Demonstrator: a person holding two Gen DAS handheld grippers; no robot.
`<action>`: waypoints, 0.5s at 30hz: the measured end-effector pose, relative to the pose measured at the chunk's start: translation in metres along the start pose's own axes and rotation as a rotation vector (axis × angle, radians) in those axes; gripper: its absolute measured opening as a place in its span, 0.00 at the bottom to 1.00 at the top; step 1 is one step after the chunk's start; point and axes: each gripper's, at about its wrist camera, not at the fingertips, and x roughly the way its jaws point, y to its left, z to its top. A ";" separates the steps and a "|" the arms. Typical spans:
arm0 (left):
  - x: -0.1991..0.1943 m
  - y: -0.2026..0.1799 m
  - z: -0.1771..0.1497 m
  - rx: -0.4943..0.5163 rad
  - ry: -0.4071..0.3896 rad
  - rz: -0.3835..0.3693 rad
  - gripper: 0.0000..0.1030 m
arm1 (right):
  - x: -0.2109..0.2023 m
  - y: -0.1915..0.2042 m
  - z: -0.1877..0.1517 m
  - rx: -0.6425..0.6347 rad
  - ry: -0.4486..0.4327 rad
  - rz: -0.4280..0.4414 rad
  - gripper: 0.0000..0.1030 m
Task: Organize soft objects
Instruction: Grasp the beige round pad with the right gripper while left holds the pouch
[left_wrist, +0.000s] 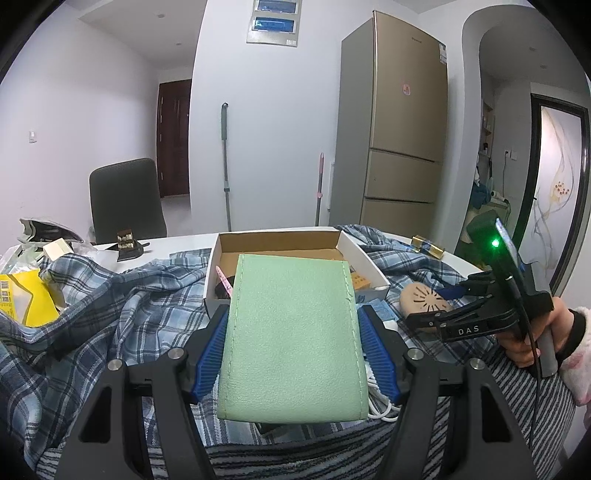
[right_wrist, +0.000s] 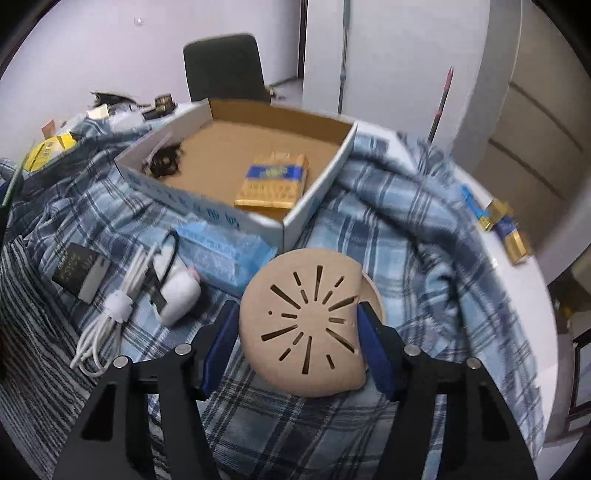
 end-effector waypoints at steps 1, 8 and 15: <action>-0.001 0.000 0.000 0.001 -0.004 0.001 0.68 | -0.005 0.001 0.000 -0.007 -0.024 -0.013 0.61; -0.003 -0.003 0.000 0.015 -0.009 0.011 0.68 | -0.049 0.013 0.003 0.019 -0.165 -0.035 0.61; -0.021 -0.017 0.022 0.076 -0.045 0.053 0.68 | -0.089 0.040 0.014 0.022 -0.278 0.009 0.61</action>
